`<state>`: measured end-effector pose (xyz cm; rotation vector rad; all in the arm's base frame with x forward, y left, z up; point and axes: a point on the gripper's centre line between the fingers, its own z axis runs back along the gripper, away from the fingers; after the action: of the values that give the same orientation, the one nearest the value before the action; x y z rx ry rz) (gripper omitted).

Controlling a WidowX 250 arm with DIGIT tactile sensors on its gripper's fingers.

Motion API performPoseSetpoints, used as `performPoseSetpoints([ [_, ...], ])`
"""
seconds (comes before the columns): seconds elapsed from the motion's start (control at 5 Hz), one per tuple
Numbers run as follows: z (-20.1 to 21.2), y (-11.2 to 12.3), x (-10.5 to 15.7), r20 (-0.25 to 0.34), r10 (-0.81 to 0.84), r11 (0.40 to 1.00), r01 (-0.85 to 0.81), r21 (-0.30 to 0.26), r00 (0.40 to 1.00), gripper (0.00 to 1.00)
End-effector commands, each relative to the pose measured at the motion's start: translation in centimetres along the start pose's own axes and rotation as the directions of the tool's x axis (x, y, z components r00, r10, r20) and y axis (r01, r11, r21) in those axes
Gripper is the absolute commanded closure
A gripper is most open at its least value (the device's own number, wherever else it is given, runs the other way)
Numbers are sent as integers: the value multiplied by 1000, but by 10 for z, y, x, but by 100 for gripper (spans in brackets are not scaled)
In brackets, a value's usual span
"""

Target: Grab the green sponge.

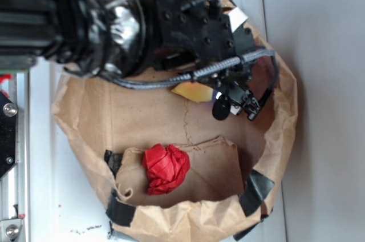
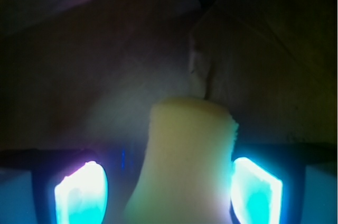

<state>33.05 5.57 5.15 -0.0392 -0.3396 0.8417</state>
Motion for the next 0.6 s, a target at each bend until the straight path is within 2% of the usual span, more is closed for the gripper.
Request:
performPoseSetpoints([
  [0.0, 10, -2, 6, 60, -14, 999, 16, -34, 998, 0],
  [0.2, 12, 0, 6, 47, -18, 999, 20, -32, 999, 100],
  [0.4, 14, 1, 6, 43, -17, 999, 19, -32, 999, 100],
])
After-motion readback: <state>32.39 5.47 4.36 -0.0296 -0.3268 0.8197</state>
